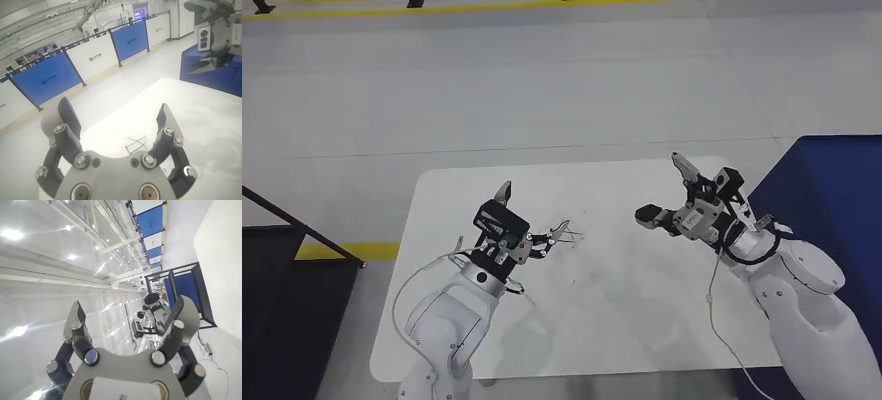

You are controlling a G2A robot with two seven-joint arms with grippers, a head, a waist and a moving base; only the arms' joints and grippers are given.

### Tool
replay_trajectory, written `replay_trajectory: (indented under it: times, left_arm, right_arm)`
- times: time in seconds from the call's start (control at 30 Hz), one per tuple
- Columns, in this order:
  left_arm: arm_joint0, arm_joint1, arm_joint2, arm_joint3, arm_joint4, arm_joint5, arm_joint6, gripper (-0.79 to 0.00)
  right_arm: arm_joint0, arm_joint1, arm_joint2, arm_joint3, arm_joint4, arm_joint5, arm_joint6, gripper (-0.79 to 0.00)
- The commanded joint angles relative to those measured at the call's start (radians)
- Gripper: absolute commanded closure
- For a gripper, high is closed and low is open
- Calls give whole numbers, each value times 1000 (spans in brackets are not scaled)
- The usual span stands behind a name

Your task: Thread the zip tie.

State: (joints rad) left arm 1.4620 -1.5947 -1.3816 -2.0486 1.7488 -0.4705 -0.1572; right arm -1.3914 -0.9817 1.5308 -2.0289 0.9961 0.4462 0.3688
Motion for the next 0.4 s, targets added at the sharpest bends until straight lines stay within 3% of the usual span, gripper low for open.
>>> replay_trajectory:
  times: [0.0,0.37]
  left_arm:
    - [0,0,0,0,0,0,0,-785]
    - [0,0,0,0,0,0,0,-785]
  right_arm:
    - [0,0,0,0,0,0,0,-785]
    - [-2,0,3,0,0,2,2,-785]
